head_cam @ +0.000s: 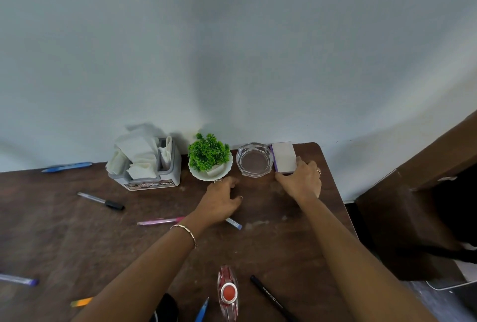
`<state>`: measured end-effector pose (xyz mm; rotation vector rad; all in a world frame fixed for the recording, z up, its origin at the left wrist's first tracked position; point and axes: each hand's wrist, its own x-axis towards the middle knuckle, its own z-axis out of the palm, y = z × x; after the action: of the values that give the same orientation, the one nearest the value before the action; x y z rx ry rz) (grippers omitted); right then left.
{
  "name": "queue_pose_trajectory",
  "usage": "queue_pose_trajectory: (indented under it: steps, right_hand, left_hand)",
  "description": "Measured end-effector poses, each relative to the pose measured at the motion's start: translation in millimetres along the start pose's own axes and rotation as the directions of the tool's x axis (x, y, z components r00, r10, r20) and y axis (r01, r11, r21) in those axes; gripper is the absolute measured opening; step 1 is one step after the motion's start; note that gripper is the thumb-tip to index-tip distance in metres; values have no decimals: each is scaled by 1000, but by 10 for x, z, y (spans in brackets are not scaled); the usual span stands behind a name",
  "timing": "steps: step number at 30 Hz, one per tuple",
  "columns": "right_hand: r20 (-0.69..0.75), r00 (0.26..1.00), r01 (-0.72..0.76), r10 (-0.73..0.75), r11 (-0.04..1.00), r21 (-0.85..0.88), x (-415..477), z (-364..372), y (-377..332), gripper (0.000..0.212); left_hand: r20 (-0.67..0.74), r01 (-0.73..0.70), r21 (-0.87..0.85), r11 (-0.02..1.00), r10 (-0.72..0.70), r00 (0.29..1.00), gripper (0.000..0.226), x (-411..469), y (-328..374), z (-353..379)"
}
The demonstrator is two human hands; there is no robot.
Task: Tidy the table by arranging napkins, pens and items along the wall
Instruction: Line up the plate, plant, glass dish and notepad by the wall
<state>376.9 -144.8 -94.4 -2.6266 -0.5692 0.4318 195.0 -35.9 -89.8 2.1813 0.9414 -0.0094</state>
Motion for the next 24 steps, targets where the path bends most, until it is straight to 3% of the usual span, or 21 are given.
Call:
queue_pose_trajectory:
  steps: [5, 12, 15, 18, 24]
  right_hand:
    - [15, 1000, -1, 1, 1000, -3, 3, 20, -14, 88]
    - [21, 1000, 6, -6, 1000, -8, -9, 30, -21, 93]
    - [-23, 997, 77, -77, 997, 19, -52, 32, -45, 97]
    - [-54, 963, 263, -263, 965, -11, -114, 49, -76, 84]
    - [-34, 798, 596, -602, 796, -105, -157, 198, -144, 33]
  left_hand:
    - [-1, 97, -64, 993, -97, 995, 64, -13, -11, -23]
    - [-13, 136, -71, 988, -138, 990, 56, -30, -57, -57]
    - [-22, 153, -82, 985, -156, 988, 52, -35, -79, -74]
    - [-38, 164, -97, 982, -168, 985, 49, -45, -103, -73]
    - [-103, 205, -152, 967, -222, 969, 37, -96, -102, -65]
